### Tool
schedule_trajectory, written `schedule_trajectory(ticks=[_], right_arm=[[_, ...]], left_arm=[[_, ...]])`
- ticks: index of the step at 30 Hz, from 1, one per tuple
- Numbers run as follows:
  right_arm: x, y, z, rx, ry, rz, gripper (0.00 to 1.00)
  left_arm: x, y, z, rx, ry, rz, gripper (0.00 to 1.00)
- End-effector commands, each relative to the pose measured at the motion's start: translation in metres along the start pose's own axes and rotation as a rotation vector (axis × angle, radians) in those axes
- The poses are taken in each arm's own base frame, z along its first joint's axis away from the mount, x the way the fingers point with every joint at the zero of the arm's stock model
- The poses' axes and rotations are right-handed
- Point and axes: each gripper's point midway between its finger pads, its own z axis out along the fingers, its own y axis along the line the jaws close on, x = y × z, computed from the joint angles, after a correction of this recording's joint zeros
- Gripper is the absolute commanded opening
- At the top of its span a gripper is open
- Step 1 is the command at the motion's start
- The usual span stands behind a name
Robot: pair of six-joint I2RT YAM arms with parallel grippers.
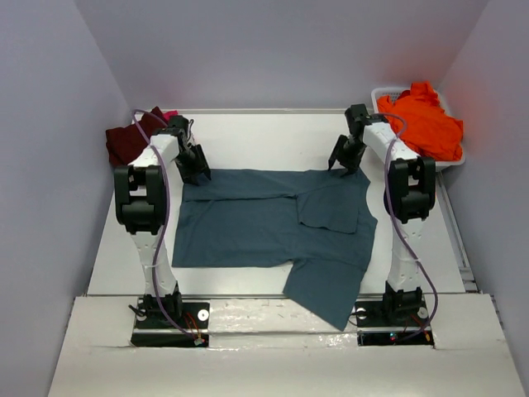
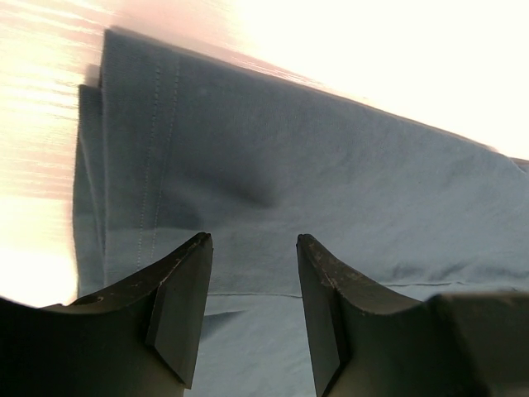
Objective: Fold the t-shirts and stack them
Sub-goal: Fold the tshirt
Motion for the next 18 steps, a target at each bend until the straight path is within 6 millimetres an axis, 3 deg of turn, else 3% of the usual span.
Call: schedule_trajectory(ticks=[1,6,18], right_arm=[[0.007,-0.001,0.003,0.012,0.025,-0.008,0.55],[0.012,-0.019,0.012,0.028,0.061,0.024,0.55],[-0.002,-0.057,0.01,0.074,0.06,0.092,0.55]], left_arm=[[-0.004,0.002,-0.019,-0.009,-0.035,-0.002,0.57],[-0.004,0.007,-0.014,-0.018,-0.025,-0.017,0.57],[-0.009,0.015,0.006,-0.027,0.016,-0.05,0.57]])
